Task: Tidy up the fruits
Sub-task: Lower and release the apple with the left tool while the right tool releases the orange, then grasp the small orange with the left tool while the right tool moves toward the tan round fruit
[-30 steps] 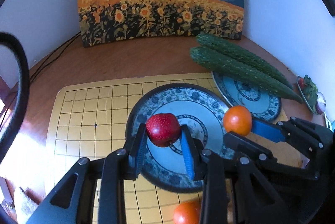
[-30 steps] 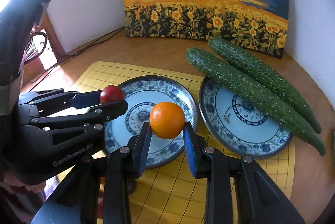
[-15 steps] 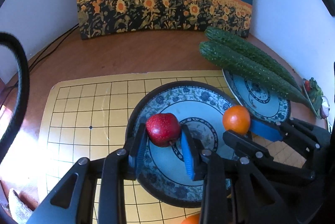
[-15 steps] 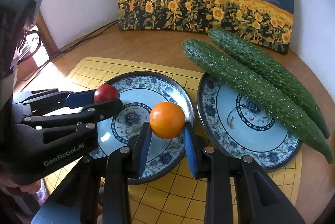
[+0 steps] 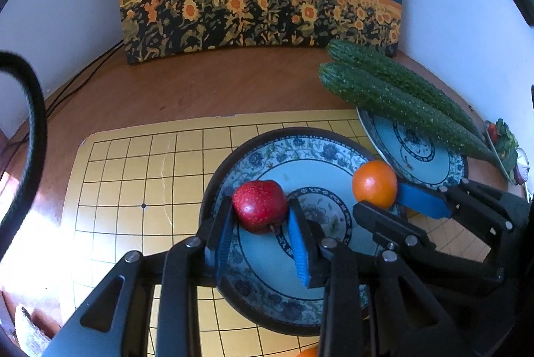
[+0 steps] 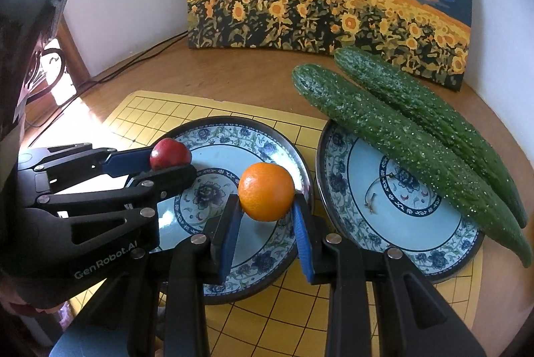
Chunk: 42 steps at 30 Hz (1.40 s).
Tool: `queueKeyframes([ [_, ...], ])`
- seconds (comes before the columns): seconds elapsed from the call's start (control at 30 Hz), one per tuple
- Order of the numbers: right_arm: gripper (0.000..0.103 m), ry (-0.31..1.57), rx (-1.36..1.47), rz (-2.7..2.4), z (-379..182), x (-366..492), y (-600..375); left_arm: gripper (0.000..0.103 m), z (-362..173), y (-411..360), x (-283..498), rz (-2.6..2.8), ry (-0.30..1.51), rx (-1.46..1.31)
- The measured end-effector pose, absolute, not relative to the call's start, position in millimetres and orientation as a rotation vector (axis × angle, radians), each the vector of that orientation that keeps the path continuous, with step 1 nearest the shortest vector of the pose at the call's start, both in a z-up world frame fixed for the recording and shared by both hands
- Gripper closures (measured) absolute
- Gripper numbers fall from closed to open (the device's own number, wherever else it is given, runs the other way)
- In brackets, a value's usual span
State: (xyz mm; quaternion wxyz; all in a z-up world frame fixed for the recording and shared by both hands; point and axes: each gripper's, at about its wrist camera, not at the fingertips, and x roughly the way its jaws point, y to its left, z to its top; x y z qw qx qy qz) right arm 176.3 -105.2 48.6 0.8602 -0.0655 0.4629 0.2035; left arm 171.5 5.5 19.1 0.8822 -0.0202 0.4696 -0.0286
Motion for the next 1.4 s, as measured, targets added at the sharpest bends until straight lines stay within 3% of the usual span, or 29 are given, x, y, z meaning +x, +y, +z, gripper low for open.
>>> queueKeyframes([
  [0.23, 0.069, 0.965, -0.143, 0.424, 49, 177, -106, 0.07, 18, 5, 171, -0.053, 0.991, -0.044],
  [0.33, 0.065, 0.943, -0.156, 0.415, 54, 173, -107, 0.063, 20, 7, 168, -0.044, 0.986, -0.046],
  [0.5, 0.058, 0.928, -0.132, 0.407, 63, 169, -112, 0.062, 26, 6, 161, -0.047, 0.979, -0.043],
  [1.4, 0.057, 0.897, -0.11, 0.365, 91, 95, -134, 0.062, 53, -4, 86, -0.089, 0.944, -0.027],
])
